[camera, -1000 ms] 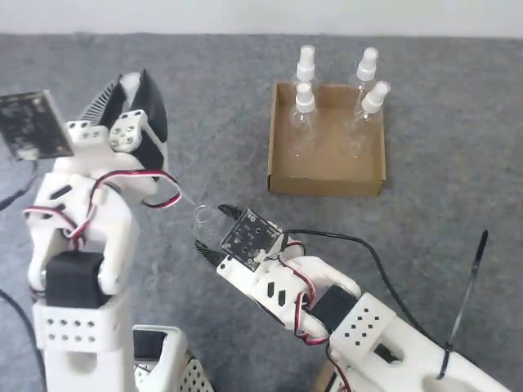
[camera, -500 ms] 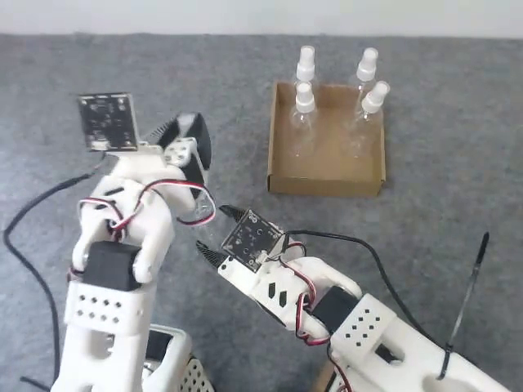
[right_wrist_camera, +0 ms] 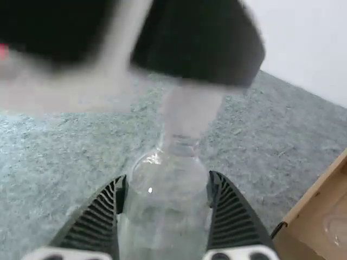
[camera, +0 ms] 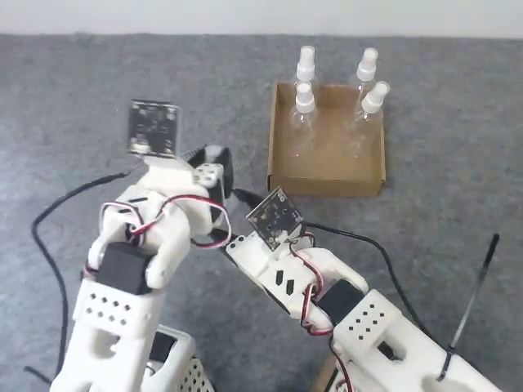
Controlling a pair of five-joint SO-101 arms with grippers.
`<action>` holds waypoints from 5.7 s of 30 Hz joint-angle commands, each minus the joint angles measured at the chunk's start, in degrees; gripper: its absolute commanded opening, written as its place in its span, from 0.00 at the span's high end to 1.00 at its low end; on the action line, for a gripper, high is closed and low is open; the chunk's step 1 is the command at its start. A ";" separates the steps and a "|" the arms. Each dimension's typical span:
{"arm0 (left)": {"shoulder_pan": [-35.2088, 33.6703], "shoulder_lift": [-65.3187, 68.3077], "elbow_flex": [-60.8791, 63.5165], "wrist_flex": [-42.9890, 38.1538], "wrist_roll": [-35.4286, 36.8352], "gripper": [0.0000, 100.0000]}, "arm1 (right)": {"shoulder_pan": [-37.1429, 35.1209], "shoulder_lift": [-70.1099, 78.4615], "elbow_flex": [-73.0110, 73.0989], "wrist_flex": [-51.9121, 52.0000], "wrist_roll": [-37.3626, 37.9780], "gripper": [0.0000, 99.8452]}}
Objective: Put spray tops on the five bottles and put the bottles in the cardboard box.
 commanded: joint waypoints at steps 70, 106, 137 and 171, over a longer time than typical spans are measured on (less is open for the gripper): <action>1.32 -32.35 29.32 -4.31 -15.21 0.69 | 10.07 26.42 -46.42 23.34 -4.66 0.99; -5.80 -32.70 33.54 -10.64 -15.38 0.82 | 26.77 13.14 -39.65 26.59 6.77 0.99; -10.64 -32.79 34.59 -13.36 -15.30 0.99 | 29.14 41.89 -25.14 -10.59 6.68 0.99; -10.64 -32.79 34.68 -13.36 -15.30 0.99 | 30.55 45.58 -17.58 -20.62 7.21 0.99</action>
